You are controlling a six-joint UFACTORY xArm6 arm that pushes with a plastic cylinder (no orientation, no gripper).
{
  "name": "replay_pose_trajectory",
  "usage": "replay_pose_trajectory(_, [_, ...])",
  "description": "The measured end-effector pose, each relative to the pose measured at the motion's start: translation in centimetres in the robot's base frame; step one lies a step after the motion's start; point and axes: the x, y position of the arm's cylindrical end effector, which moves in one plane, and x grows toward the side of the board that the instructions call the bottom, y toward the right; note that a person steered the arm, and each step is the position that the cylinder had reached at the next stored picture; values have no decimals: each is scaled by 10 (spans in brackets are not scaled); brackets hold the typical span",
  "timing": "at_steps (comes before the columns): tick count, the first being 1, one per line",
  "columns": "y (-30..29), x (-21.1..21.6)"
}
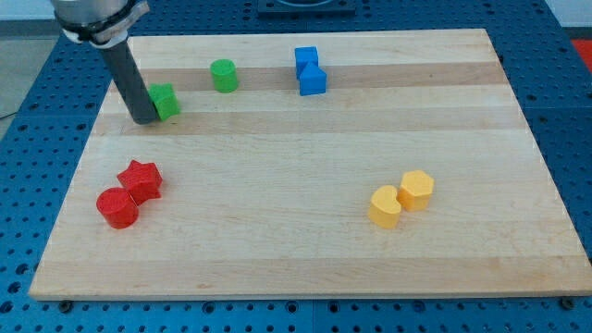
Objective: Adjust the green star diagonally to green circle
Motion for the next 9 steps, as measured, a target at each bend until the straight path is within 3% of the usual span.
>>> replay_pose_trajectory(1, [-21, 10])
replay_pose_trajectory(3, [-1, -63])
replay_pose_trajectory(4, [4, -57])
replay_pose_trajectory(6, [-47, 40])
replay_pose_trajectory(7, [-37, 41])
replay_pose_trajectory(9, [-2, -31])
